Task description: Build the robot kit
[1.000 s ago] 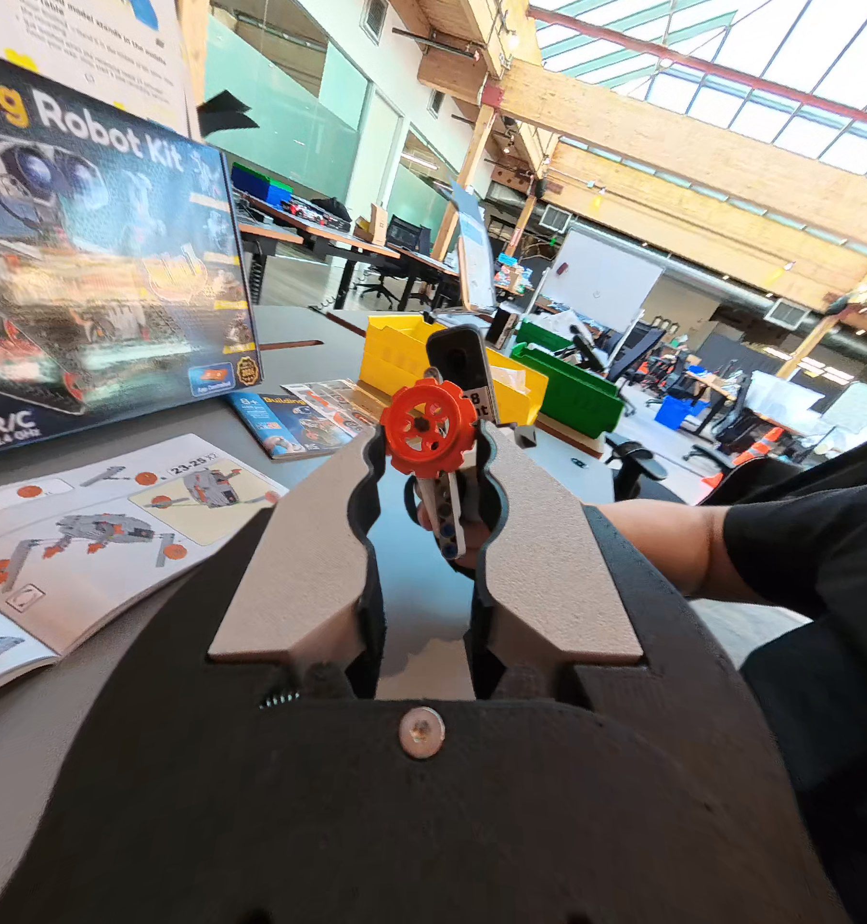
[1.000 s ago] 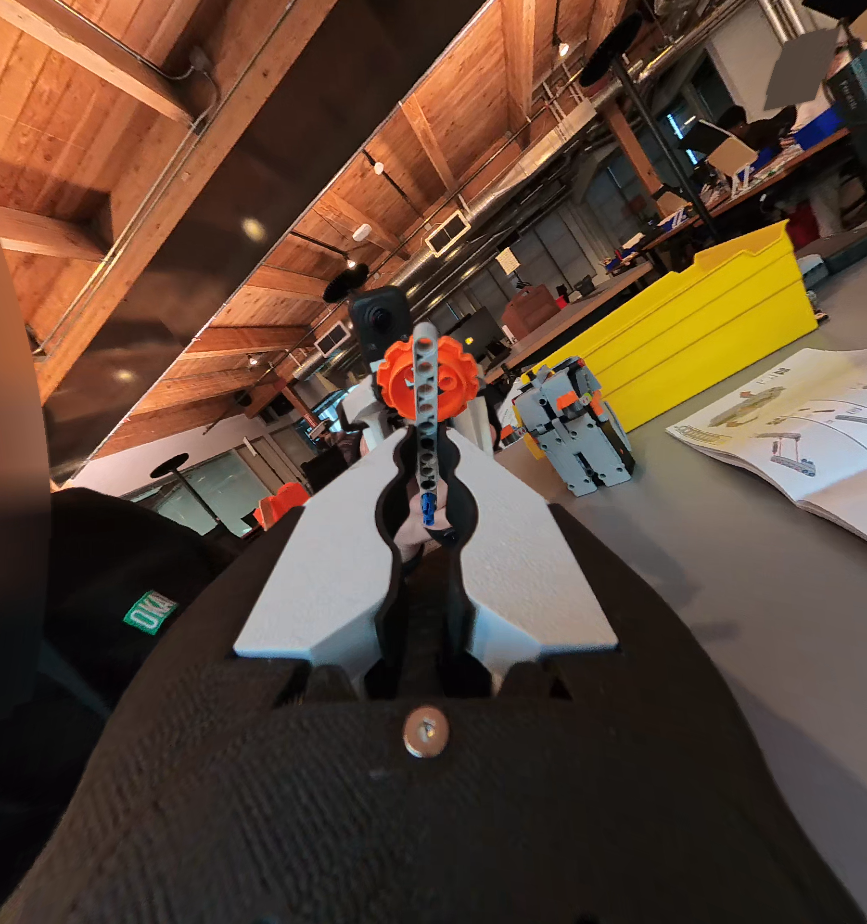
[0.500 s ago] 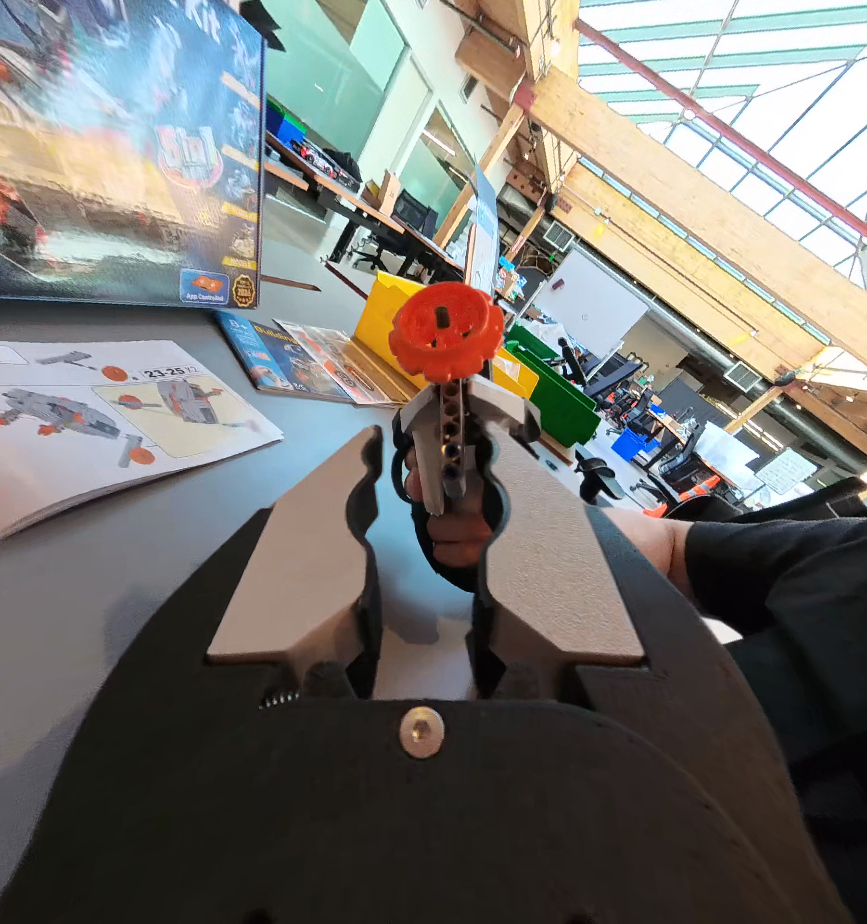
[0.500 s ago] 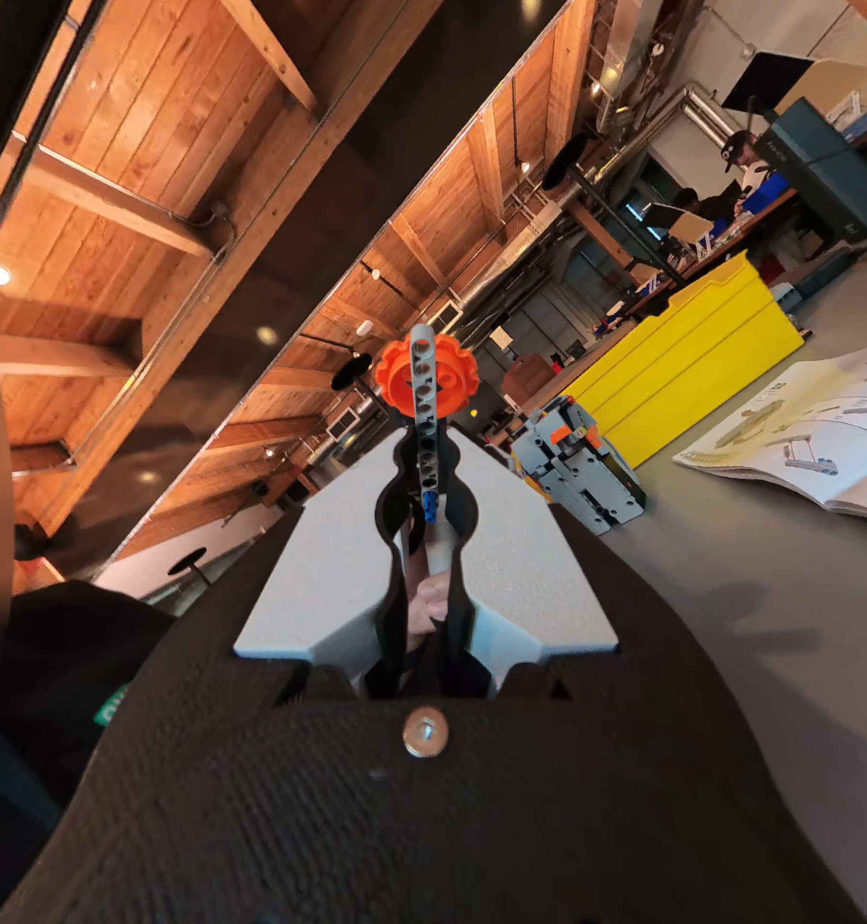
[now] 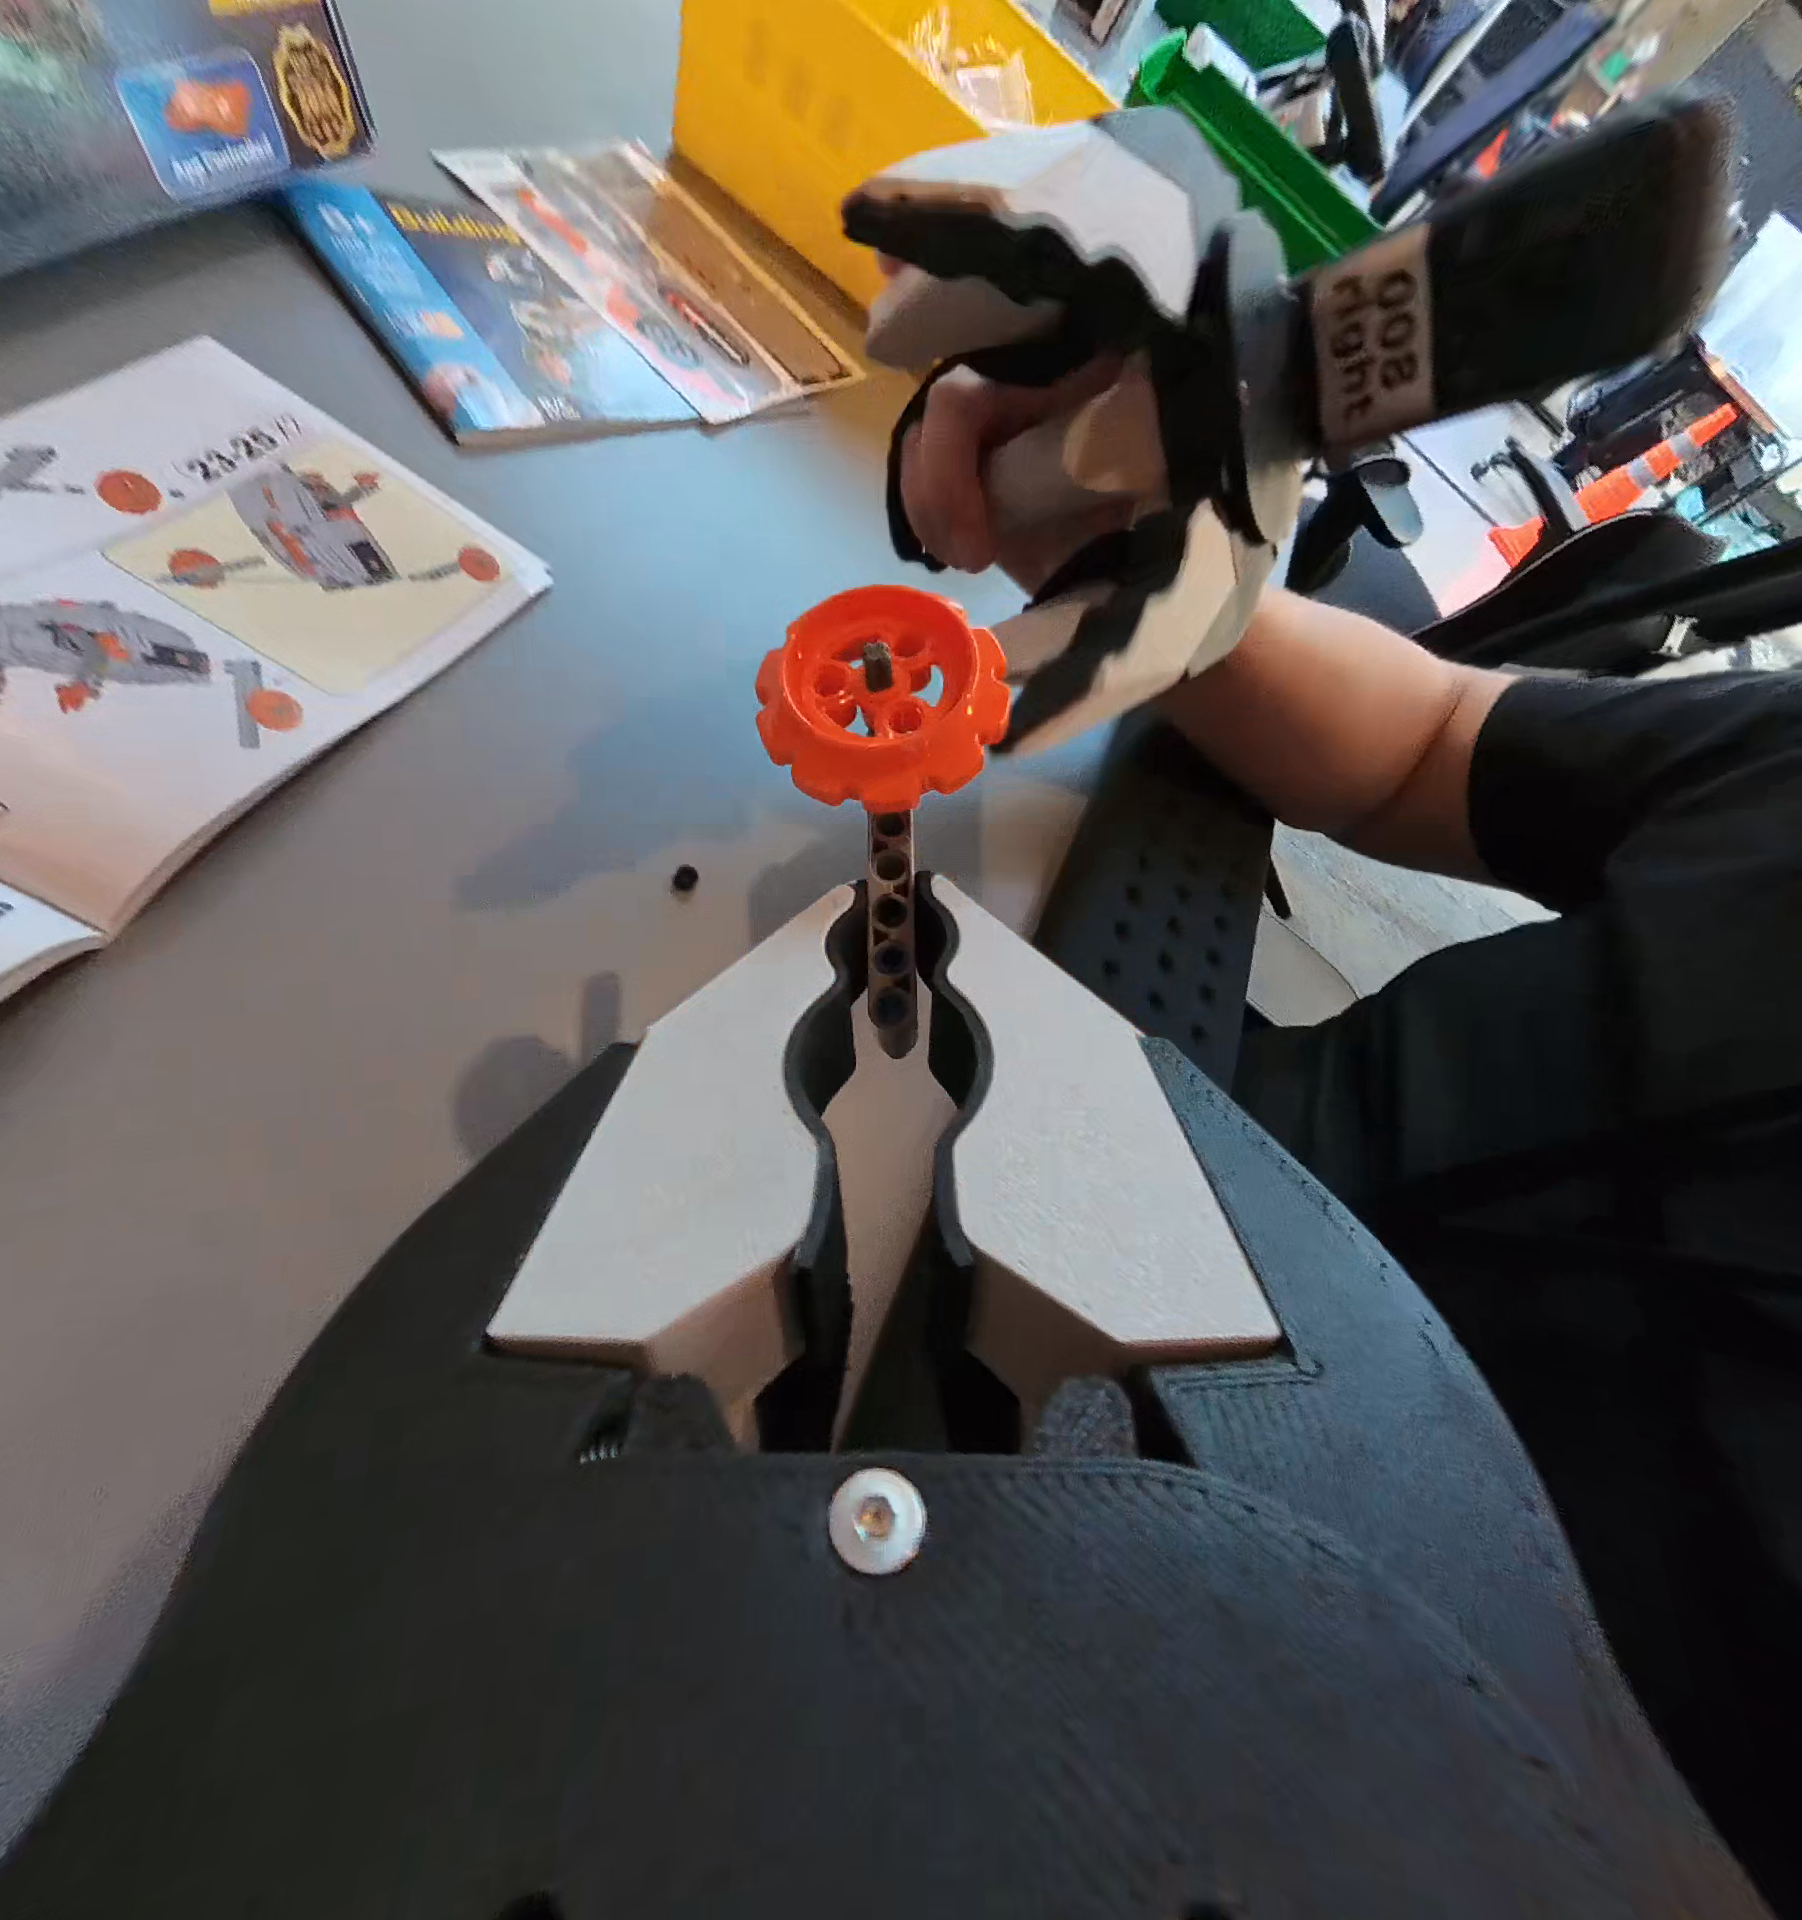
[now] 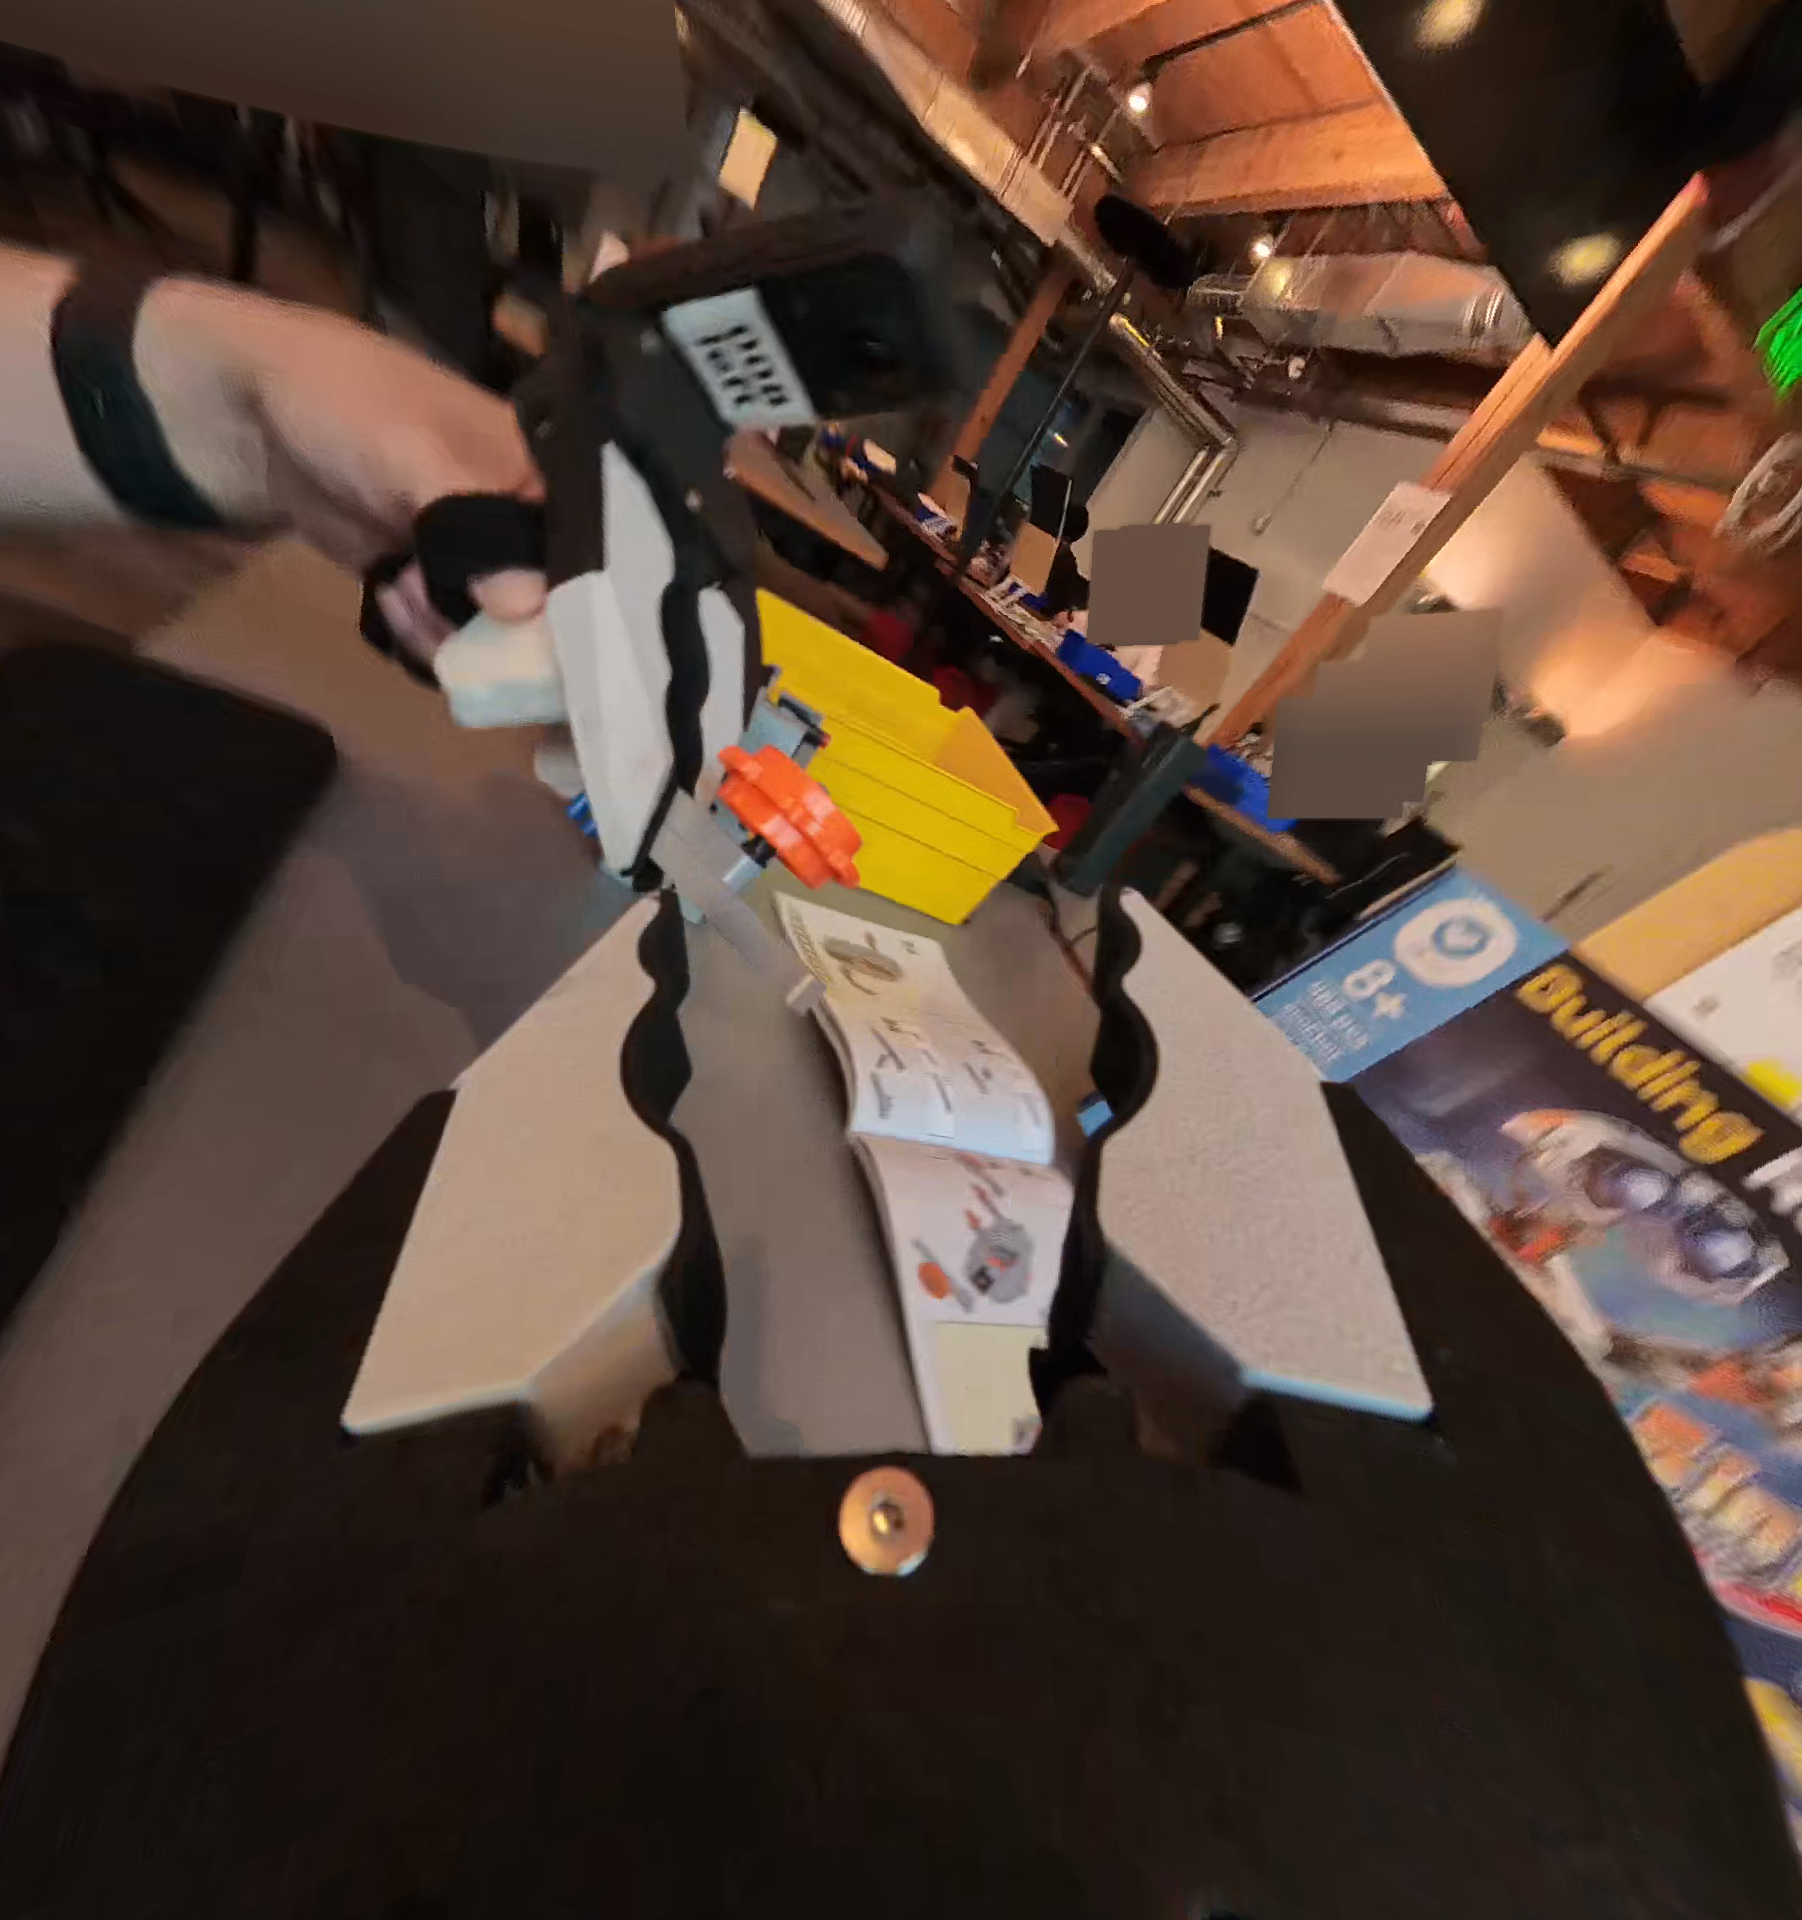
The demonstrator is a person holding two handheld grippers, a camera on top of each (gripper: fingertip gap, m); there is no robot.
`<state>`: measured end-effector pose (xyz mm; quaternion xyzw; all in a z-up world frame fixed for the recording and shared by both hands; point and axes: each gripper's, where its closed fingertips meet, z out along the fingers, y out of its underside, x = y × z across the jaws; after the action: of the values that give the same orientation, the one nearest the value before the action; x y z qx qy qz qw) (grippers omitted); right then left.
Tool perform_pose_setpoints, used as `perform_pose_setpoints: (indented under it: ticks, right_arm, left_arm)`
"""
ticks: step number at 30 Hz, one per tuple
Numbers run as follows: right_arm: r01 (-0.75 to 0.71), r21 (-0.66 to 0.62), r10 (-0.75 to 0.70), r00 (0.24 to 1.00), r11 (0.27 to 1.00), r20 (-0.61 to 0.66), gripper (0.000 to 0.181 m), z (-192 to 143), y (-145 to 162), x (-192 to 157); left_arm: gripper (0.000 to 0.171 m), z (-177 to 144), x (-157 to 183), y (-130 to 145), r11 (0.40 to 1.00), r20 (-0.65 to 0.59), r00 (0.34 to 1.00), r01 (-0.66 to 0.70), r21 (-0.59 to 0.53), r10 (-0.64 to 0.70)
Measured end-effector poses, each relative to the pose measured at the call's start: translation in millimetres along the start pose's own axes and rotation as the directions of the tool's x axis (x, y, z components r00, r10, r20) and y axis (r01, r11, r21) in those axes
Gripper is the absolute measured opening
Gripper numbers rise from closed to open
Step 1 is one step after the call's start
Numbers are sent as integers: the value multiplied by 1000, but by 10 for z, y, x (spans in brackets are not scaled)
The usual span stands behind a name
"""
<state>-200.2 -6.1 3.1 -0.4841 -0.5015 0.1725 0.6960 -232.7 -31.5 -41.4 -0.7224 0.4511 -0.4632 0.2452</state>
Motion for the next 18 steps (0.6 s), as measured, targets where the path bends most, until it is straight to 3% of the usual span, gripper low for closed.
perform_pose_setpoints:
  ticks: [3,6,10,16,18]
  right_arm:
    - [258,-89,-259,966,962,-3,69,109,0,-222]
    - [393,-165,-388,920,905,60,57,171,111,-379]
    - [388,-217,-363,920,896,147,48,170,227,-503]
    - [383,-265,-349,922,885,167,53,149,326,-572]
    - [399,-315,-378,917,861,129,39,164,383,-497]
  left_arm:
    - [6,38,-14,119,995,9,1000,31,-97,-30]
    - [6,86,-18,254,980,22,999,51,-194,-47]
    - [6,99,-45,320,965,37,998,64,-253,-57]
    - [6,98,-13,273,960,0,993,114,-257,-118]
    - [6,119,-8,290,954,-2,992,119,-275,-124]
